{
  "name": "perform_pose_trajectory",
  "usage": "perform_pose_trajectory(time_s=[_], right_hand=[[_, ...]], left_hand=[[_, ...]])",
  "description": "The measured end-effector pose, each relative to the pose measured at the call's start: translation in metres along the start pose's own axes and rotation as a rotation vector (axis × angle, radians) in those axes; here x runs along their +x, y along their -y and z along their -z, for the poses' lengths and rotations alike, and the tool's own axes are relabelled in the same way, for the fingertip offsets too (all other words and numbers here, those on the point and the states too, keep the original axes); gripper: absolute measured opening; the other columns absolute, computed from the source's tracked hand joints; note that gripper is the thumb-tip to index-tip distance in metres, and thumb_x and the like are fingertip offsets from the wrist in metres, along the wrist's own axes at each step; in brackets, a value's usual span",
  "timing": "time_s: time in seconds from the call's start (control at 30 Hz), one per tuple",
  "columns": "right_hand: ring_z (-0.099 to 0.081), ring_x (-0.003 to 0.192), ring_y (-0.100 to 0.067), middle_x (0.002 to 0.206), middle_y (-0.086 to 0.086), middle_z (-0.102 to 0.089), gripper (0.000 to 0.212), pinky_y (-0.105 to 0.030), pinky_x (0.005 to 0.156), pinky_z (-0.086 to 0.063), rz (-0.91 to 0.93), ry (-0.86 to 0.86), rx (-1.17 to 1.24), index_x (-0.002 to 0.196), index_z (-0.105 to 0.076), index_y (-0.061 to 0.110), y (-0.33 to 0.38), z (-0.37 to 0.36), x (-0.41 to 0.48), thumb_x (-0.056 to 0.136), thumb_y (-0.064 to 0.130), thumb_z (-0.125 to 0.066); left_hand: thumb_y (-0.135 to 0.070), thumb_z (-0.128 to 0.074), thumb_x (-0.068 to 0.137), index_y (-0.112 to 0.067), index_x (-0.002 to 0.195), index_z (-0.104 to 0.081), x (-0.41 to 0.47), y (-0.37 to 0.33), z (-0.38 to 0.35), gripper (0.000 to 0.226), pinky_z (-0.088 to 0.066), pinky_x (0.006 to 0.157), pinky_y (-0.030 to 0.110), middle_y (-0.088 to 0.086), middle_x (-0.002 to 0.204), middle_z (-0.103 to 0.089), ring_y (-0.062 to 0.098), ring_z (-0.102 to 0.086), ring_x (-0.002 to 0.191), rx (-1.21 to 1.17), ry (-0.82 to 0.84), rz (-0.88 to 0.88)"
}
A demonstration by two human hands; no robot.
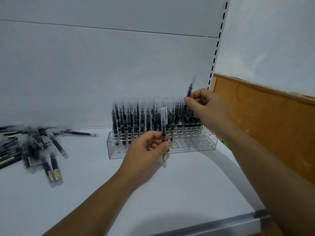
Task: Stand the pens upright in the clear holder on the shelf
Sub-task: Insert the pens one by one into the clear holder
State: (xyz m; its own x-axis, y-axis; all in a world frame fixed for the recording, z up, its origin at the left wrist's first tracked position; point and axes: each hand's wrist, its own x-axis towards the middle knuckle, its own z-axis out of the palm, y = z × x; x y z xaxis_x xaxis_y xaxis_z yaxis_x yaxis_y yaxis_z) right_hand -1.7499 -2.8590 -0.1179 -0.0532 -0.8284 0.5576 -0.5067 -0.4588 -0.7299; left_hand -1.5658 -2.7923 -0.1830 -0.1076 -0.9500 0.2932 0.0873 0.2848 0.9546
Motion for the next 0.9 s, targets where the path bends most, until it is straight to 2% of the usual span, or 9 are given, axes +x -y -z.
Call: perform_pose_trajectory(time_s=[0.1,0.2,0.33,0.47,0.6,0.73,0.8,0.9], right_hand=[[-0.054,0.068,-0.009,0.079,-0.004,-0.066,0.017,-0.022,0.061,-0.045,-0.011,0.032,-0.053,0.094,-0.068,0.013,-0.004,-0.004,0.001,0.091,0.029,-0.067],[-0.053,0.067,-0.008,0.079,-0.001,-0.066,0.017,-0.019,0.061,-0.043,-0.019,0.106,-0.18,0.092,-0.067,0.016,-0.007,-0.007,-0.001,0.09,0.033,-0.067],[-0.052,0.067,-0.008,0.073,0.006,-0.059,0.016,-0.026,0.064,-0.044,-0.019,0.227,-0.37,0.088,-0.064,0.02,-0.014,-0.009,-0.003,0.09,0.036,-0.066],[-0.047,0.062,-0.005,0.07,0.009,-0.055,0.018,-0.023,0.056,-0.037,-0.002,0.243,-0.451,0.082,-0.062,0.022,-0.008,-0.004,-0.003,0.09,0.038,-0.065],[-0.048,0.063,-0.006,0.068,0.011,-0.054,0.027,-0.024,0.056,-0.036,0.009,0.345,-0.588,0.068,-0.052,0.029,-0.004,-0.006,-0.003,0.09,0.038,-0.066],[-0.053,0.065,-0.008,0.07,0.01,-0.059,0.024,-0.028,0.061,-0.045,-0.028,0.317,-0.613,0.073,-0.061,0.027,-0.009,-0.005,-0.006,0.089,0.044,-0.064],[-0.053,0.067,-0.007,0.073,0.01,-0.061,0.022,-0.026,0.059,-0.043,-0.031,0.282,-0.619,0.081,-0.066,0.025,-0.007,-0.001,-0.011,0.09,0.046,-0.063],[-0.056,0.064,-0.007,0.071,0.005,-0.064,0.02,-0.023,0.058,-0.043,-0.023,0.248,-0.348,0.085,-0.07,0.023,0.0,0.003,-0.024,0.09,0.041,-0.063]], left_hand=[[0.0,-0.066,0.084,-0.011,0.089,-0.068,0.0,0.0,0.0,0.013,-0.048,0.06,0.011,0.019,0.09,-0.067,0.021,-0.061,0.08,-0.014,0.007,0.0],[-0.002,-0.067,0.084,-0.012,0.09,-0.068,0.0,0.0,0.0,0.012,-0.048,0.061,0.011,0.022,0.093,-0.068,0.019,-0.063,0.08,0.014,0.006,-0.003],[-0.001,-0.066,0.085,-0.01,0.091,-0.068,0.0,0.0,0.0,0.011,-0.048,0.06,0.011,0.026,0.098,-0.066,0.02,-0.063,0.081,0.002,0.01,0.005],[0.0,-0.065,0.086,-0.009,0.091,-0.067,-0.002,-0.001,0.0,0.011,-0.047,0.059,0.01,0.023,0.093,-0.065,0.018,-0.061,0.079,-0.001,0.02,0.006],[-0.001,-0.066,0.085,-0.01,0.092,-0.068,-0.001,-0.001,0.001,0.012,-0.047,0.059,0.01,0.025,0.097,-0.066,0.019,-0.062,0.081,0.021,0.01,0.004],[-0.001,-0.066,0.085,-0.01,0.093,-0.068,-0.001,0.0,0.0,0.012,-0.048,0.062,0.011,0.024,0.096,-0.066,0.021,-0.063,0.082,0.011,0.007,0.01],[-0.001,-0.066,0.085,-0.01,0.093,-0.068,-0.001,0.0,0.0,0.012,-0.049,0.064,0.012,0.02,0.091,-0.066,0.02,-0.063,0.081,0.012,0.014,0.01],[-0.001,-0.067,0.085,-0.01,0.093,-0.068,-0.001,0.001,0.001,0.012,-0.051,0.068,0.014,0.015,0.089,-0.066,0.018,-0.063,0.08,0.018,0.019,0.001]])
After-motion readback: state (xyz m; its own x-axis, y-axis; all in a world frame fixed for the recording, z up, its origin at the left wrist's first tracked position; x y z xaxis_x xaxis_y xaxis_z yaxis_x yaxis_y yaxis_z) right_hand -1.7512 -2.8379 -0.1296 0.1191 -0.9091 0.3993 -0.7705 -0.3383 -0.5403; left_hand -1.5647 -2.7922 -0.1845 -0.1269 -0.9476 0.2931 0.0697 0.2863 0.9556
